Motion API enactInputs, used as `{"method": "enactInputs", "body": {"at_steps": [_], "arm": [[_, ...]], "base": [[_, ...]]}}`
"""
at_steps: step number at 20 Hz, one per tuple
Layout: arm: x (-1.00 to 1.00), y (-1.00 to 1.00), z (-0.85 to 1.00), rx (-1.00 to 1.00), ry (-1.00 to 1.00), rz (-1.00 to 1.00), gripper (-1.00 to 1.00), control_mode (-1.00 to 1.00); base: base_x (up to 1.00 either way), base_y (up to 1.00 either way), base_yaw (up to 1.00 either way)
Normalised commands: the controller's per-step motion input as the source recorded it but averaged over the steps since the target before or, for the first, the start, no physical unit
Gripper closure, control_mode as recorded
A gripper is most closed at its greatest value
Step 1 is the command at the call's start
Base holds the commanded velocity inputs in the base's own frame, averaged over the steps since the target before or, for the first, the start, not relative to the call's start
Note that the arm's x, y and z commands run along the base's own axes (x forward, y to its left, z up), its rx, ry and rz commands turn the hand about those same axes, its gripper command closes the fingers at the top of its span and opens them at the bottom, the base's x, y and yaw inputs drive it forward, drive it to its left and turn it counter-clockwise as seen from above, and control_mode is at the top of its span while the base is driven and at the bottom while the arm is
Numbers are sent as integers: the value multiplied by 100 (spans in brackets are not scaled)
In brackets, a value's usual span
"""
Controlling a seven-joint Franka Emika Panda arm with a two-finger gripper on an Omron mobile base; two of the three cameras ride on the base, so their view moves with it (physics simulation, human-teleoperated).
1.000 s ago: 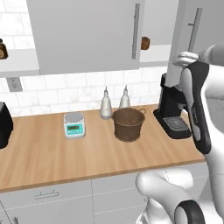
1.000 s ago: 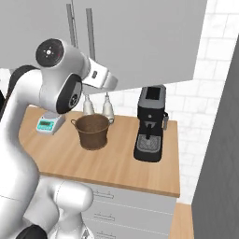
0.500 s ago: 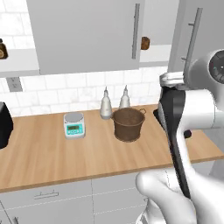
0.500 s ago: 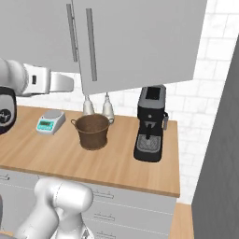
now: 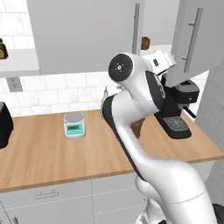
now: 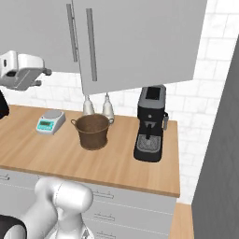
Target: Open the cabinet, pick up the bread from the cabinet and place it in the basket. Then move the basket to the dining counter.
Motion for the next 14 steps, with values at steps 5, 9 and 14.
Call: {"method": "enactInputs", "body": {"at_steps": [5, 9, 14], "arm": [[100, -2, -18, -19, 37, -6, -100, -100], [92, -54, -30, -10, 30, 0, -100, -100], [55, -74, -34, -4, 21, 0, -100, -100]], "base": [[0, 0, 0], [0, 0, 0], [0, 0, 0]]}}
